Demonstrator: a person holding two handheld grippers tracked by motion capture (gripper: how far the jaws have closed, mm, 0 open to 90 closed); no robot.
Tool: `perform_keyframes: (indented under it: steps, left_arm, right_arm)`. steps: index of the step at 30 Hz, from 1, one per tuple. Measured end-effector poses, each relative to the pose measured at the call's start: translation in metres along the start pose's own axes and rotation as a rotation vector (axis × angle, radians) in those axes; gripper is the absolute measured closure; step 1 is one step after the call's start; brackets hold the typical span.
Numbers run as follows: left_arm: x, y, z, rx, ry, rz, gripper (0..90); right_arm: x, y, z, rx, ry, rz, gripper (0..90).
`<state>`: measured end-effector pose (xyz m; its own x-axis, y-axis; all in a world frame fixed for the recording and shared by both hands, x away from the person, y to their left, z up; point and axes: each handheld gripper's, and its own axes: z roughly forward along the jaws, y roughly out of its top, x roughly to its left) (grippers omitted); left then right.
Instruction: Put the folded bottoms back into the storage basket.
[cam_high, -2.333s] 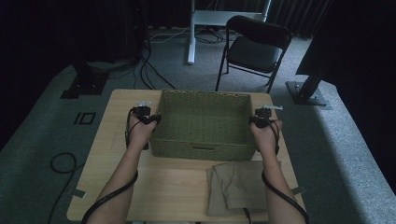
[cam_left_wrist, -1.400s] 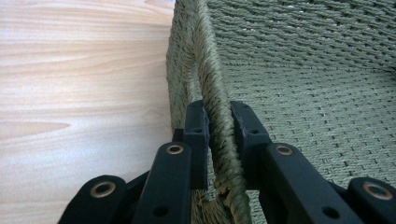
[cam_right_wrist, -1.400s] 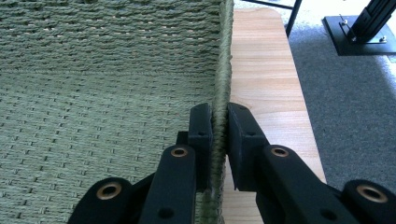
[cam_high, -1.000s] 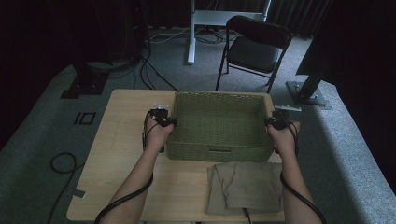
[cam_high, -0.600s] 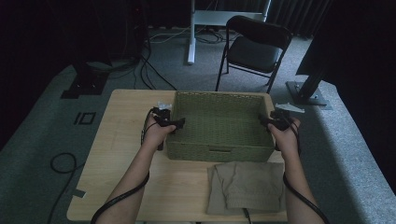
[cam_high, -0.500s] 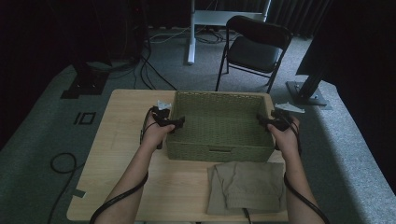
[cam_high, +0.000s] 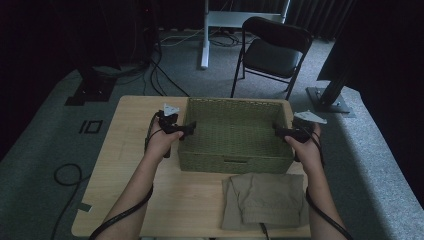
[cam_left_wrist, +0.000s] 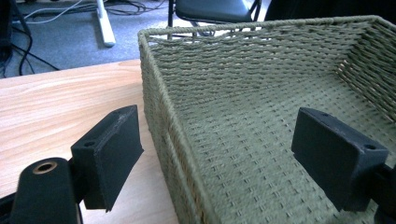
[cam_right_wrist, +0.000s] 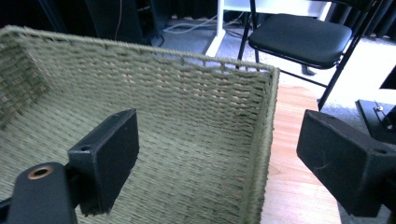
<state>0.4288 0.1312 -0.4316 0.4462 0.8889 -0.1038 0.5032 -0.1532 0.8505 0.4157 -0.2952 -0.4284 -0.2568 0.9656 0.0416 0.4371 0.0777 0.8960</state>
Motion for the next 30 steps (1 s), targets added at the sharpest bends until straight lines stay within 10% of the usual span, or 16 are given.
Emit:
perform_keyframes:
  steps: [30]
  left_arm:
    - [-0.03, -0.024, -0.055, -0.018, -0.171, -0.01, 16.9]
  right_arm:
    - [0.032, -0.016, -0.05, -0.02, 0.106, -0.102, 13.8]
